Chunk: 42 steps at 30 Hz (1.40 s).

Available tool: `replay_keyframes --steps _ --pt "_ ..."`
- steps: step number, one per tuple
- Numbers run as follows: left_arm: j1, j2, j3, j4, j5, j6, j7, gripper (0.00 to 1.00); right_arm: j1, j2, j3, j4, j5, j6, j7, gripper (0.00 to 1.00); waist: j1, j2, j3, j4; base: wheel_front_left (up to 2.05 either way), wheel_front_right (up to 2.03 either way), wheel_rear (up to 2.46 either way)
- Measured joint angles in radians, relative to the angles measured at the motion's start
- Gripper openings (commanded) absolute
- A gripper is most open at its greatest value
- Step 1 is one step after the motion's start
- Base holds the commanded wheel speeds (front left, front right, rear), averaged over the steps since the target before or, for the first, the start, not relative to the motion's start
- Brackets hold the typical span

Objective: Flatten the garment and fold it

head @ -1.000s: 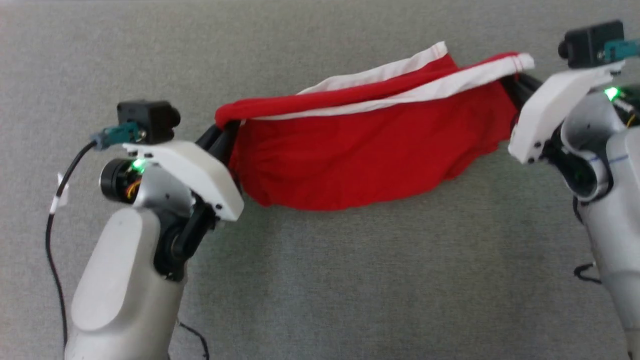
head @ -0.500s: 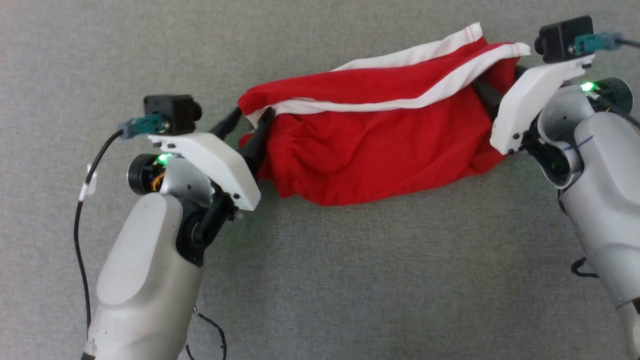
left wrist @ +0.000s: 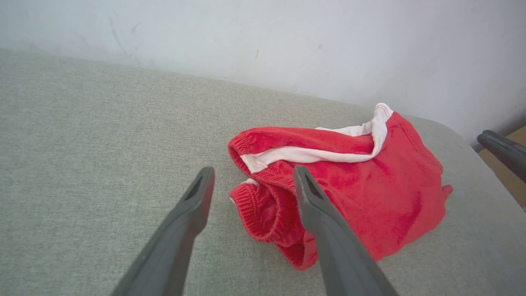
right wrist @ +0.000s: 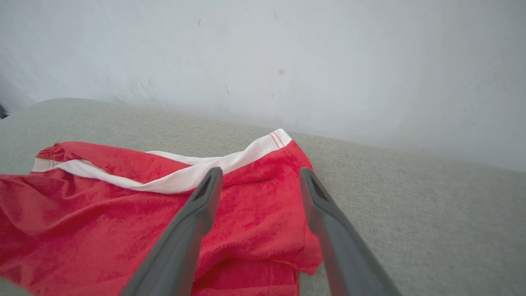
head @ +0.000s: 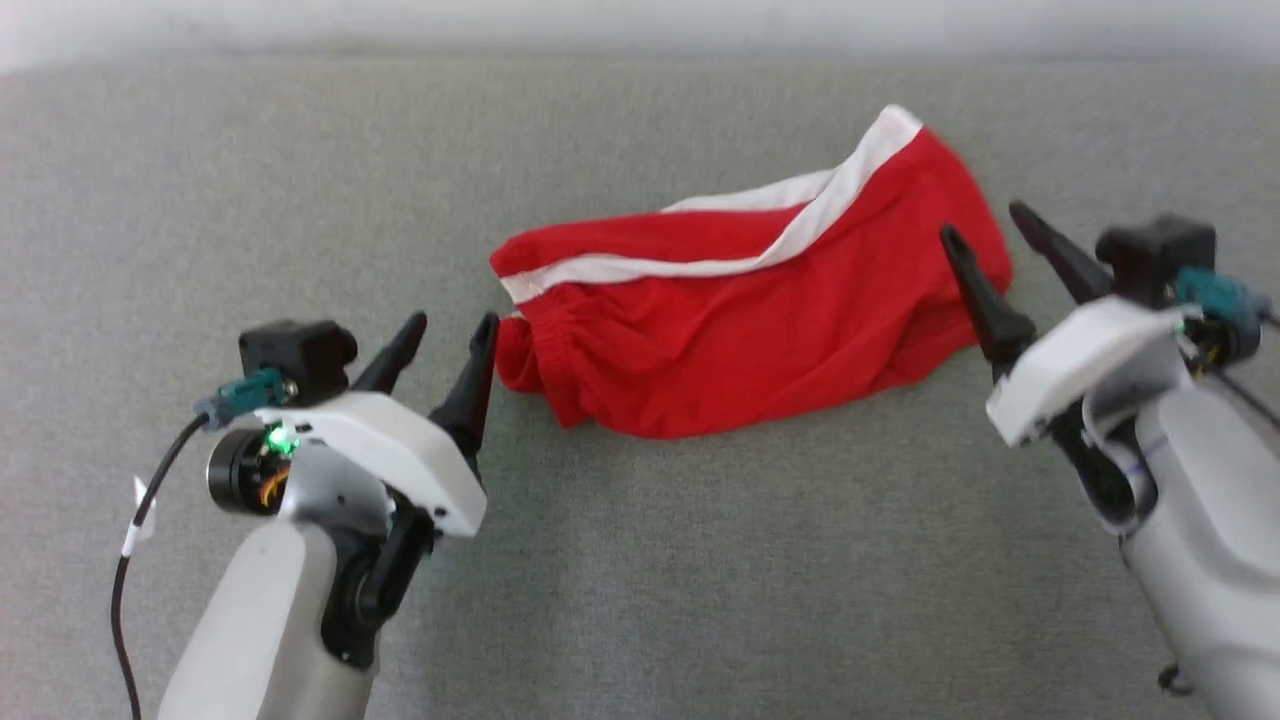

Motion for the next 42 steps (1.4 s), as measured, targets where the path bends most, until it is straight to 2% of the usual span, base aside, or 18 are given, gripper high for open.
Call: replay_keyframes --steps 3,8,11,16,23,28,29,30,31,32,38,42 --pt "0.028 0.023 -0.014 -0.042 0.000 0.000 0.059 1.00 0.087 0.003 -0.047 -0.091 -0.021 0.000 -0.003 1.00 0.0000 0.0000 -0.040 -0.009 0.00 0.00 0.00" --pt "0.036 0.059 -0.057 -0.060 -0.007 -0.003 0.193 1.00 0.246 0.027 -0.143 -0.277 -0.081 0.000 0.061 1.00 -0.0002 0.0000 -0.093 -0.034 0.00 0.00 0.00" --pt "0.032 0.071 -0.079 -0.036 -0.017 -0.018 0.265 1.00 0.335 0.056 -0.189 -0.395 -0.113 0.000 0.119 1.00 0.0000 0.0000 -0.107 -0.058 0.00 0.00 0.00" --pt "-0.018 0.084 -0.081 0.063 -0.029 -0.020 0.311 1.00 0.435 0.115 -0.242 -0.549 -0.146 0.000 0.192 1.00 0.0001 0.0000 -0.108 -0.106 0.00 0.00 0.00" --pt "-0.114 0.076 -0.106 0.282 -0.033 -0.030 0.364 1.00 0.493 0.164 -0.277 -0.631 -0.151 0.000 0.243 1.00 0.0003 0.0000 -0.073 -0.166 0.00 0.00 0.00" --pt "-0.169 0.092 -0.135 0.355 -0.027 -0.057 0.430 1.00 0.497 0.163 -0.287 -0.633 -0.148 0.000 0.266 1.00 0.0000 0.0000 -0.054 -0.194 0.00 0.00 0.00" --pt "-0.178 0.092 -0.138 0.361 -0.028 -0.065 0.443 0.87 0.496 0.160 -0.285 -0.630 -0.140 0.000 0.281 1.00 0.0000 0.0000 -0.051 -0.197 0.00 0.00 0.00" --pt "-0.185 0.093 -0.141 0.367 -0.031 -0.074 0.454 0.45 0.495 0.156 -0.281 -0.628 -0.133 0.000 0.296 1.00 0.0000 0.0000 -0.048 -0.199 0.00 0.00 0.00" --pt "-0.194 0.094 -0.144 0.372 -0.033 -0.082 0.463 0.13 0.491 0.151 -0.280 -0.621 -0.123 0.000 0.314 1.00 0.0000 0.0000 -0.045 -0.199 0.00 0.00 0.00" --pt "-0.199 0.094 -0.146 0.375 -0.038 -0.088 0.471 0.00 0.482 0.144 -0.279 -0.607 -0.117 0.000 0.335 1.00 0.0001 0.0000 -0.042 -0.199 0.00 0.00 0.00" --pt "-0.202 0.086 -0.157 0.353 -0.049 -0.100 0.464 0.00 0.326 0.106 -0.264 -0.465 -0.052 0.000 0.453 1.00 0.0003 0.0000 -0.033 -0.179 0.00 0.00 0.00" --pt "-0.193 0.075 -0.166 0.310 -0.044 -0.100 0.415 0.00 0.173 0.097 -0.257 -0.309 -0.021 0.000 0.499 1.00 0.0004 0.0000 -0.021 -0.148 0.00 0.00 0.00"
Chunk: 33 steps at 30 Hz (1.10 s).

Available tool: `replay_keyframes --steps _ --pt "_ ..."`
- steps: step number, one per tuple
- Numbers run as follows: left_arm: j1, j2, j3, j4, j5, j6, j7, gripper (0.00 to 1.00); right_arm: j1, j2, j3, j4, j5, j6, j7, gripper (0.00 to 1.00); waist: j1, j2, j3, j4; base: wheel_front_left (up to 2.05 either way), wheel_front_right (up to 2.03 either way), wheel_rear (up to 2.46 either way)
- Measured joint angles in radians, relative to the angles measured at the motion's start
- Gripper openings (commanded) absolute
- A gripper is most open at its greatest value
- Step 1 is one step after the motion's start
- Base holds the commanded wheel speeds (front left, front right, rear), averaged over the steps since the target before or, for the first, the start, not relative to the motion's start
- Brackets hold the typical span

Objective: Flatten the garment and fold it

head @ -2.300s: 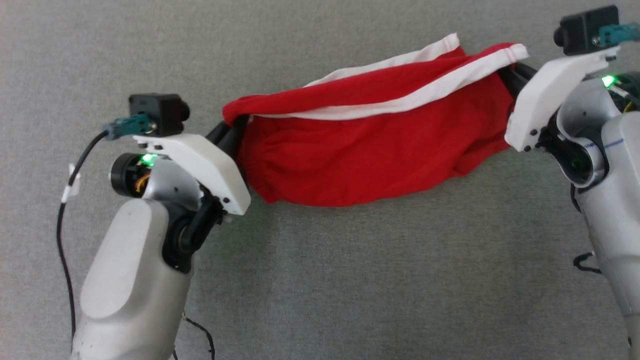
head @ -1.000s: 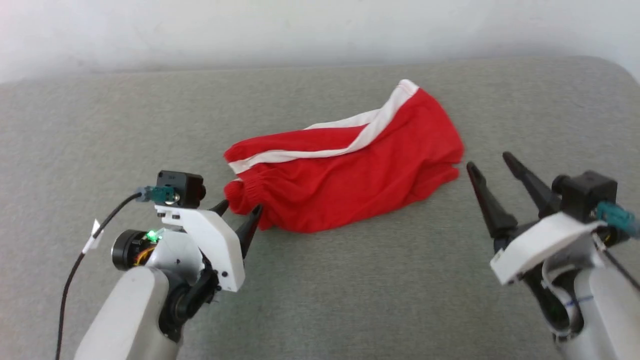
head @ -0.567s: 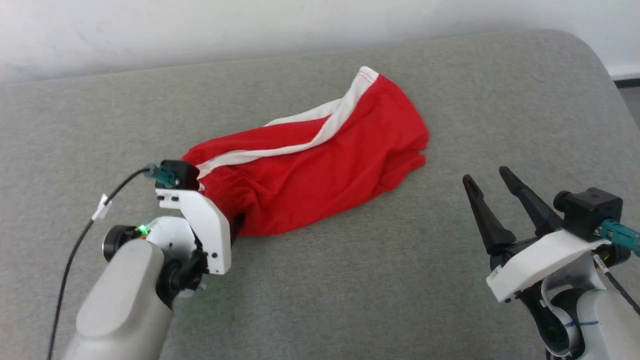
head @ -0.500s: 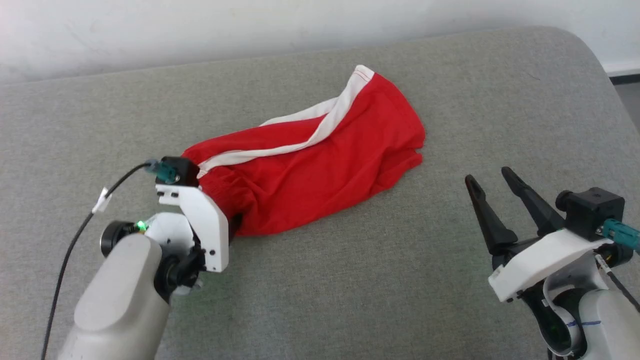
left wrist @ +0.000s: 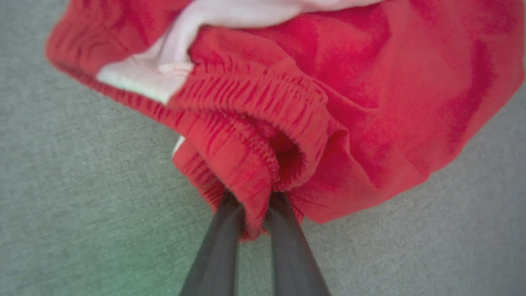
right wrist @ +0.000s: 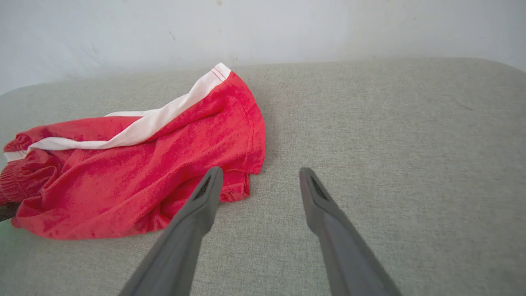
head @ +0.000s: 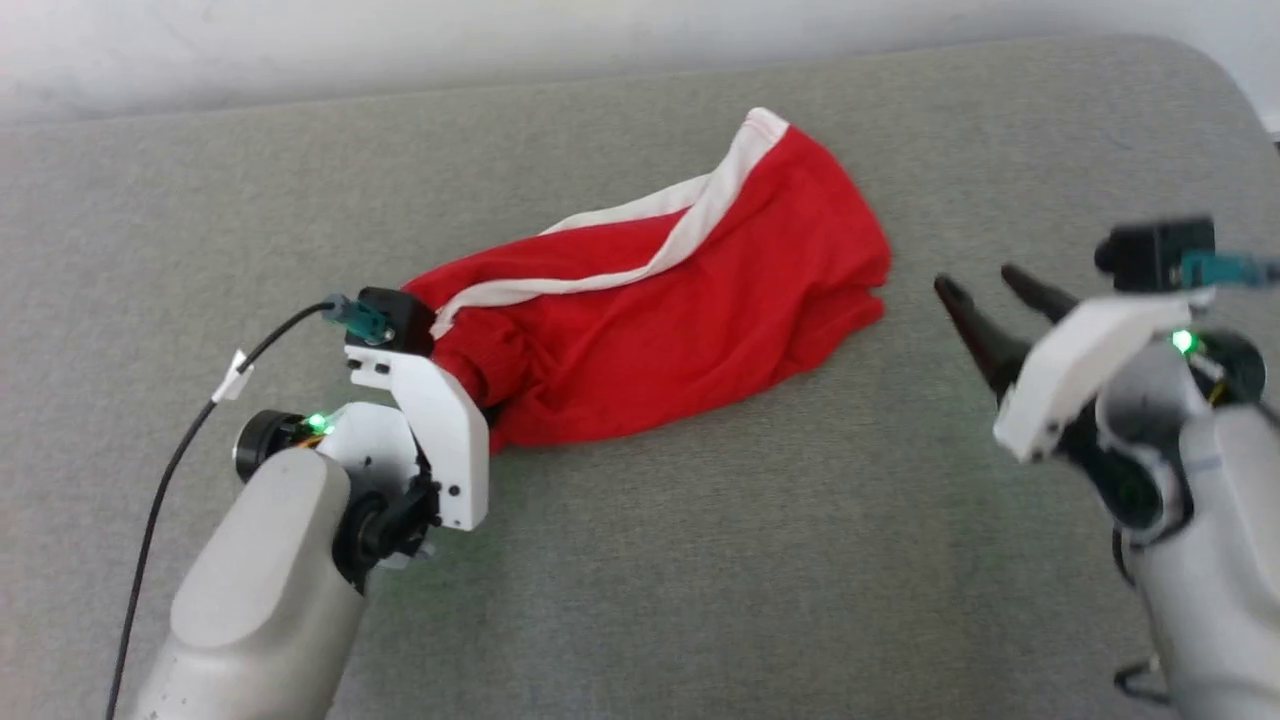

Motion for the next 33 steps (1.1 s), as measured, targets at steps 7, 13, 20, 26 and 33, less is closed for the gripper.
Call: replay_keyframes --steps 7,13,20,26,33 --pt "0.003 -0.036 -0.022 -0.078 0.019 -0.007 -0.065 0.00 -0.214 0.002 0.021 0.281 0.028 0.000 0.044 1.00 0.0001 0.0000 0.033 0.074 0.00 0.00 0.00" --pt "0.000 -0.042 -0.024 -0.125 0.025 -0.007 -0.091 0.00 -0.321 0.013 0.065 0.441 0.031 0.000 0.059 1.00 0.0002 0.0000 0.072 0.117 0.00 0.00 0.00" --pt "0.001 -0.043 -0.025 -0.150 0.025 -0.007 -0.111 0.00 -0.371 -0.010 0.181 0.526 0.103 -0.002 0.145 1.00 -0.0003 0.0000 0.107 0.155 0.00 0.00 0.00" --pt "0.009 -0.032 -0.019 -0.149 0.019 -0.007 -0.118 0.00 -0.387 -0.053 0.276 0.492 0.208 -0.004 0.318 0.00 -0.0003 0.0000 0.095 0.153 0.00 0.00 0.00" --pt "0.048 -0.019 0.010 -0.156 -0.010 -0.007 -0.157 0.00 -0.295 -0.101 0.322 0.358 0.310 -0.001 0.270 0.00 -0.0001 0.0000 0.058 0.144 0.00 0.00 0.00"
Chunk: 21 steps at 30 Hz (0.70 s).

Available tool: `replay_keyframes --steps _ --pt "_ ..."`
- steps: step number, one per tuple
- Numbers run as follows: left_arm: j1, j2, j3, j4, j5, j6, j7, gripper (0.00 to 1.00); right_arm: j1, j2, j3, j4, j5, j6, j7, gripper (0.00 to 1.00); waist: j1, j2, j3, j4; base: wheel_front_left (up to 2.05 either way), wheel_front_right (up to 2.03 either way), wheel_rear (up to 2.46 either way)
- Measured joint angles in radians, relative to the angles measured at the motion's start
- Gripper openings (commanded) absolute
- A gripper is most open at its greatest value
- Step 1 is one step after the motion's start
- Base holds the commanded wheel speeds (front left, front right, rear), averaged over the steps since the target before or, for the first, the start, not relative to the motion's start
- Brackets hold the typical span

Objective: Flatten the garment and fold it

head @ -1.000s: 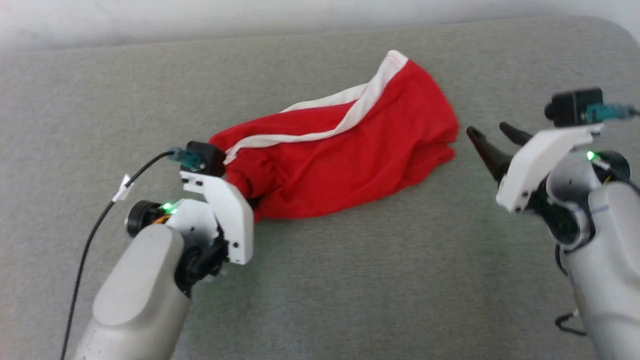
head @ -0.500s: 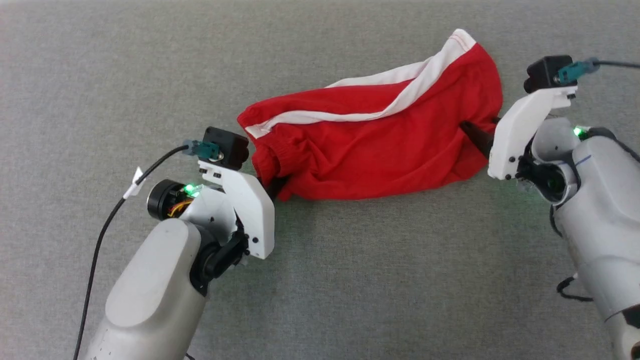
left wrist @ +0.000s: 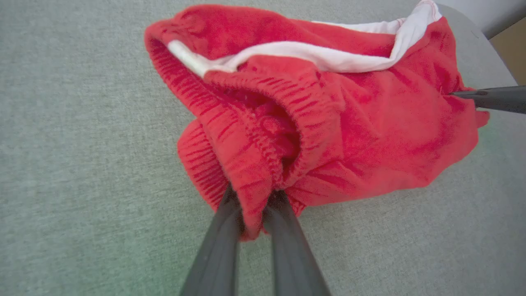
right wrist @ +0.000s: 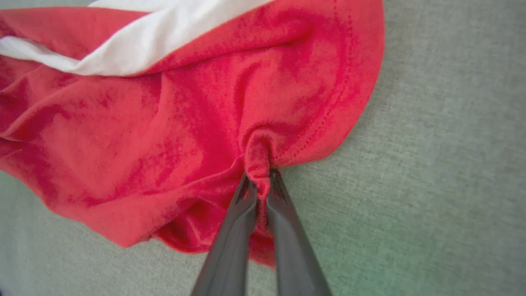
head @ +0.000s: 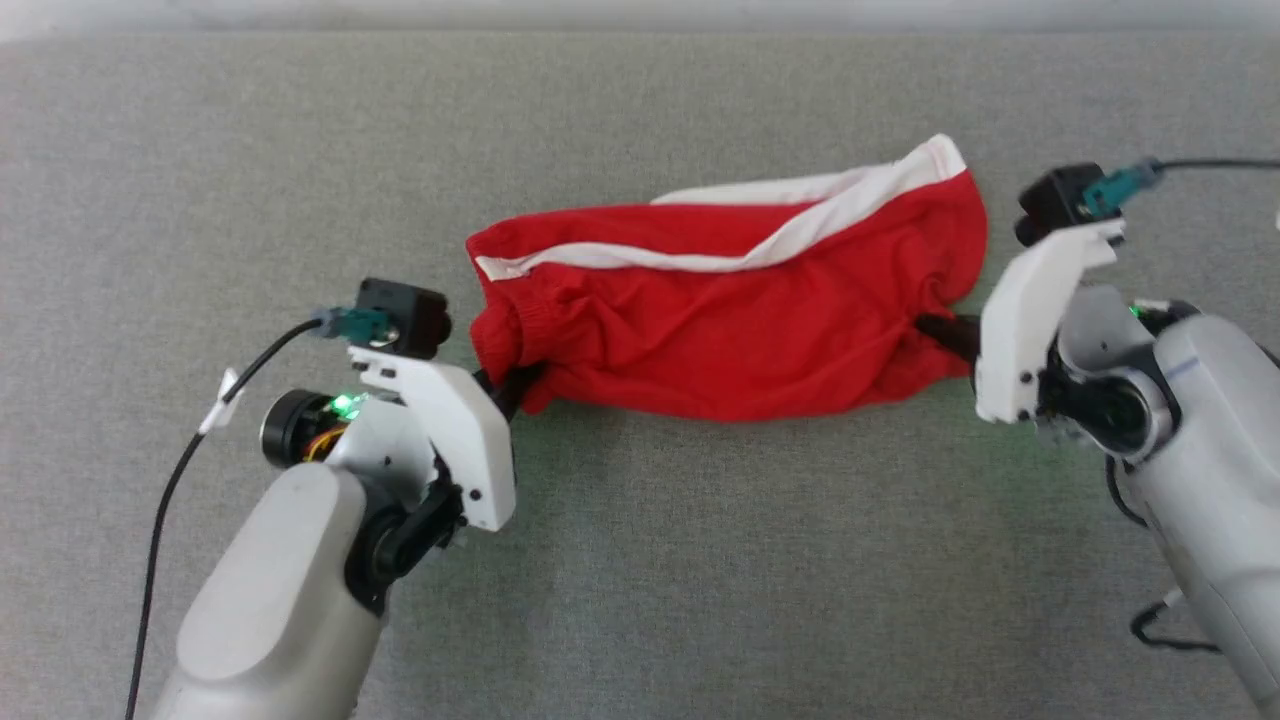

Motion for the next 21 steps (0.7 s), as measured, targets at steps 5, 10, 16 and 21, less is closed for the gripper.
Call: replay_keyframes --steps 5,10,16,21 --pt "0.060 0.018 0.033 -0.038 -0.048 0.000 -0.010 0.00 0.105 -0.075 0.001 -0.154 0.038 0.000 -0.054 0.00 0.0000 0.0000 -0.046 -0.003 0.00 0.00 0.00" --pt "0.175 0.055 0.050 -0.108 -0.091 0.000 0.013 0.00 0.296 -0.120 -0.046 -0.328 0.036 0.001 -0.085 0.00 -0.0002 0.0000 -0.101 -0.013 0.00 0.00 0.00" --pt "0.331 0.052 0.073 -0.155 -0.154 0.038 0.016 0.10 0.559 -0.065 -0.168 -0.448 -0.031 0.001 -0.129 0.14 -0.0003 0.0000 -0.150 -0.041 0.00 0.00 0.00" --pt "0.391 0.038 0.094 -0.142 -0.176 0.071 -0.006 1.00 0.697 0.037 -0.259 -0.492 -0.109 0.001 -0.149 1.00 -0.0003 0.0000 -0.183 -0.058 0.00 0.00 0.00"
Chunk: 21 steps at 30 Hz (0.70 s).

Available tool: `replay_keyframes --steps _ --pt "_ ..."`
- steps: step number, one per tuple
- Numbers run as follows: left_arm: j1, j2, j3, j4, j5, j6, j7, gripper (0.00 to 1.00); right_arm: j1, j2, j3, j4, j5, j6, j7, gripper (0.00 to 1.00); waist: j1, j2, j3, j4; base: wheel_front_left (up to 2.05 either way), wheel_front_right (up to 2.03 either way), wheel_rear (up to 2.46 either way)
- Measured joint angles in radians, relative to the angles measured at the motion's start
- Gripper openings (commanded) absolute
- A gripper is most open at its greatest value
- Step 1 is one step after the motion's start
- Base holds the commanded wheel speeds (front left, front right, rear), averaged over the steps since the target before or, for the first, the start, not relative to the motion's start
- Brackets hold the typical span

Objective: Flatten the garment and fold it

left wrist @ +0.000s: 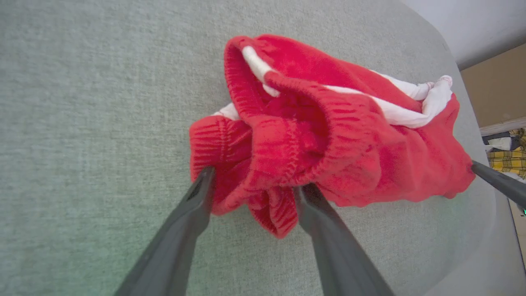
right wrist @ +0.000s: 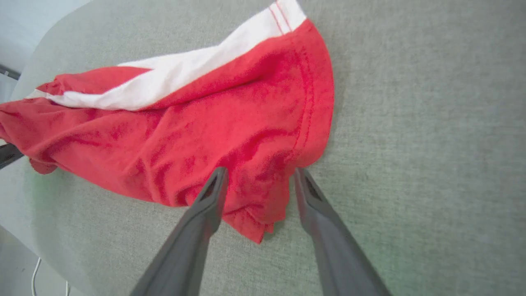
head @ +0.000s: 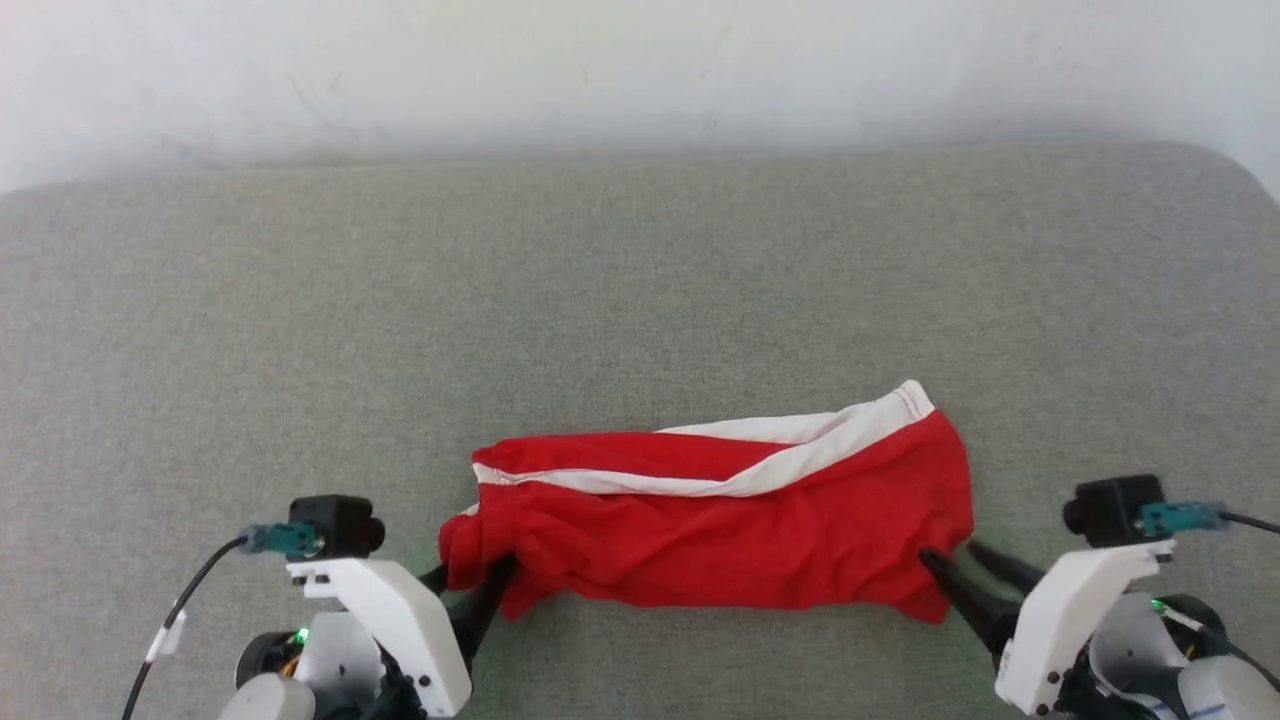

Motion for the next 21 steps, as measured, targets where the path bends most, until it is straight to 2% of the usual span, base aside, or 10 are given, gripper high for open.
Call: replay_keyframes --steps 4,8,13,21 --pt "0.032 -0.013 0.014 -0.015 0.014 0.021 -0.063 1.00 0.032 0.050 -0.073 -0.068 -0.085 0.000 -0.088 1.00 0.0000 0.0000 -0.026 -0.007 0.00 0.00 0.00" --pt "0.066 -0.012 0.046 -0.068 0.089 0.081 -0.183 1.00 0.053 0.080 -0.149 -0.116 -0.142 0.000 -0.125 1.00 0.0000 0.0000 -0.048 -0.008 0.00 0.00 0.00" --pt "0.081 -0.023 0.070 -0.126 0.183 0.133 -0.345 1.00 0.075 0.086 -0.224 -0.110 -0.176 0.000 -0.066 1.00 0.0001 0.0000 -0.059 0.015 0.00 0.00 0.00" --pt "0.080 -0.067 0.043 -0.081 0.320 0.136 -0.643 1.00 0.029 0.080 -0.251 0.028 -0.179 0.000 0.074 1.00 0.0002 0.0000 -0.065 0.065 0.00 0.00 0.00"
